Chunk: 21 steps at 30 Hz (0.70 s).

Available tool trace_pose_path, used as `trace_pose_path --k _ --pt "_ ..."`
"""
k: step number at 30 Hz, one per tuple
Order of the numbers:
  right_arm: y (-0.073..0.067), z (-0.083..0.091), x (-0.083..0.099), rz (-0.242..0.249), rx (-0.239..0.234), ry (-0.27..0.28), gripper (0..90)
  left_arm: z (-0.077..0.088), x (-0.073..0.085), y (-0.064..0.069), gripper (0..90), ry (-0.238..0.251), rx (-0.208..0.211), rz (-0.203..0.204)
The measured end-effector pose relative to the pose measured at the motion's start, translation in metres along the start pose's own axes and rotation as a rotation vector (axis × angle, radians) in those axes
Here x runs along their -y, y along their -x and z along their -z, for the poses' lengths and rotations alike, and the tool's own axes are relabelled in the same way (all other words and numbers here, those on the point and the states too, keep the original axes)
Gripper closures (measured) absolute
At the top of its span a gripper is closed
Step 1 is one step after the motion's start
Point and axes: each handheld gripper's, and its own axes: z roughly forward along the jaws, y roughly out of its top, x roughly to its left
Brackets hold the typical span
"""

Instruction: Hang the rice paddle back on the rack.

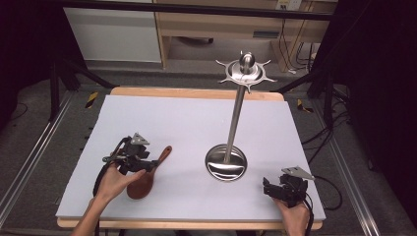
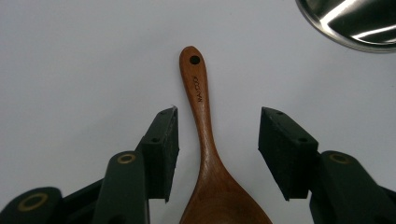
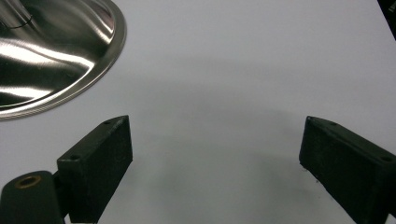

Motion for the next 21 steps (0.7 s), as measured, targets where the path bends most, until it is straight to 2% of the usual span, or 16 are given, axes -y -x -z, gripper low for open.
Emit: trace_pose_path --k 9,11,21 --pt "0.001 0.0 0.0 0.0 -0.006 -0.001 10.0 -0.014 -0.002 0.0 50.5 -0.054 -0.005 -0.016" --pt "0.001 0.0 0.0 -0.003 -0.007 -0.004 10.0 -0.02 -0.002 -0.001 50.7 -0.08 -0.012 -0.028" --pt "0.0 -0.001 0.0 0.005 -0.007 -0.009 10.0 -0.03 -0.002 -0.003 55.9 -0.12 -0.017 -0.02"
